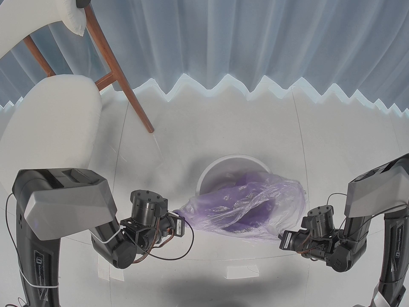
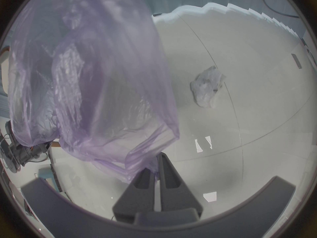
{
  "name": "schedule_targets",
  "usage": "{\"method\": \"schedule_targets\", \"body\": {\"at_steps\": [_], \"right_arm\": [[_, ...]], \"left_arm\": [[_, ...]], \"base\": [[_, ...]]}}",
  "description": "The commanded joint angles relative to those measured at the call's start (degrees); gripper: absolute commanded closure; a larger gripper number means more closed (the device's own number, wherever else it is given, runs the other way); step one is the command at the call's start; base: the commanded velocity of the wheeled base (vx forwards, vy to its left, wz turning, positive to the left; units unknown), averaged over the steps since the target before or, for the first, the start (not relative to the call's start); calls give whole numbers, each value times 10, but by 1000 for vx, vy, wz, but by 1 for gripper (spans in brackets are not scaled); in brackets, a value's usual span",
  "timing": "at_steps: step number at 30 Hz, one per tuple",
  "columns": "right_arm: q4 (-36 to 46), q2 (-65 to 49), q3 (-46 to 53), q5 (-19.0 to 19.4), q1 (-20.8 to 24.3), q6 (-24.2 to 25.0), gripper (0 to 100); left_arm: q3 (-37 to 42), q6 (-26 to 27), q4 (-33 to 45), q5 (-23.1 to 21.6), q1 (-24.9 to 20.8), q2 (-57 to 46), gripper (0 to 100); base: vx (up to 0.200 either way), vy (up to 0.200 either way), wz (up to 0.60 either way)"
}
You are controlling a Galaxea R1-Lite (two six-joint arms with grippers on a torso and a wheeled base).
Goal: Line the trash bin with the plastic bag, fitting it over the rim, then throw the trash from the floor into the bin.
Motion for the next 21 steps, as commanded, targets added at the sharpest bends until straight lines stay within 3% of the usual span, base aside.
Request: {"method": "schedule_targets", "body": {"at_steps": [1, 2, 3, 4, 7, 9, 11, 14, 17, 19, 21], "right_arm": [[-41, 0, 6, -3, 2, -1, 100], [-41, 0, 6, -3, 2, -1, 100], [-72, -9, 25, -3, 5, -3, 100], [-84, -18, 41, -3, 8, -5, 0], [-100, -41, 82, 3, 15, -7, 0], [-116, -64, 140, 26, 18, -15, 0], [-140, -69, 195, 47, 17, -36, 0], [-176, -62, 213, 46, 13, -46, 0], [-184, -64, 213, 46, 9, -47, 0], [-198, -77, 204, 47, -19, -66, 0], [-198, -87, 195, 47, -30, -76, 0]], "left_arm": [[8, 0, -25, 0, -1, 6, 100], [8, 0, -25, 0, -1, 6, 0], [21, 1, -41, -2, -2, 0, 0], [28, 0, -57, -6, -3, -10, 0], [63, -2, -87, -14, -6, -32, 0], [125, 1, -109, -47, -6, -59, 0], [188, 15, -121, -70, -6, -85, 0], [249, 49, -141, -84, 1, -99, 0], [262, 61, -157, -91, 2, -102, 0], [278, 107, -236, -152, -4, -111, 0], [258, 139, -243, -171, -5, -111, 0]], "base": [[0, 0, 0], [0, 0, 0], [0, 0, 0], [0, 0, 0], [0, 0, 0], [0, 0, 0], [0, 0, 0], [0, 0, 0], [0, 0, 0], [0, 0, 0], [0, 0, 0]]}}
